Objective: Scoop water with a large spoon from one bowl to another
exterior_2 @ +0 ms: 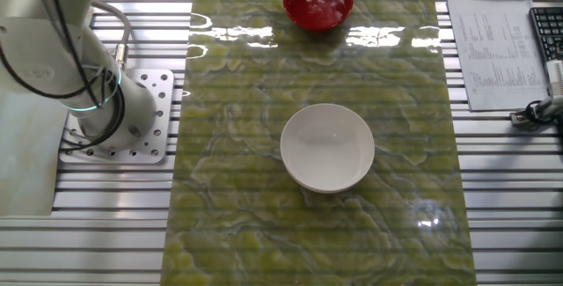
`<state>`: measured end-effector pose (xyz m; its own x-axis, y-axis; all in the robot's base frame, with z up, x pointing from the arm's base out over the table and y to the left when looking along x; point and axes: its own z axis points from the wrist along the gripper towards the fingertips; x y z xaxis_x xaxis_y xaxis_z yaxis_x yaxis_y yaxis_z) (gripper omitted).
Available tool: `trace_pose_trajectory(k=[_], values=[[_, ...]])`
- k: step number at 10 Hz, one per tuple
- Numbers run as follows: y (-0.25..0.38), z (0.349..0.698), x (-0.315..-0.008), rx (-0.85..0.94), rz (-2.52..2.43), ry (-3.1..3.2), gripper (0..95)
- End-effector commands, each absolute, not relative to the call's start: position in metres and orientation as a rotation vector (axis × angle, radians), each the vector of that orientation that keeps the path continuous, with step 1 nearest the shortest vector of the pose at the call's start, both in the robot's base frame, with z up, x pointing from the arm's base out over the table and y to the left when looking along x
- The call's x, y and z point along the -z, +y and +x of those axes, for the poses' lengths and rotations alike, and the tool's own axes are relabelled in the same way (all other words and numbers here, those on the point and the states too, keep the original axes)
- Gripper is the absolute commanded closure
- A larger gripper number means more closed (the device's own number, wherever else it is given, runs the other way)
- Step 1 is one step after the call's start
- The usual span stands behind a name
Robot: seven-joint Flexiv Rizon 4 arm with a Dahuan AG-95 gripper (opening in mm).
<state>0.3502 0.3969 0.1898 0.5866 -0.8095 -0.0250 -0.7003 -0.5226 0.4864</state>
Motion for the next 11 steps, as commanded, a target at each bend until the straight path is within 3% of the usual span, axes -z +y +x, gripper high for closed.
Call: trace_pose_trajectory(k=[1, 11], values=[[0.3916, 0.3459, -0.1878, 0.341, 2.404, -1.213, 95.0], [0.3873, 0.3433, -0.1872, 0.359, 2.418, -1.155, 95.0]])
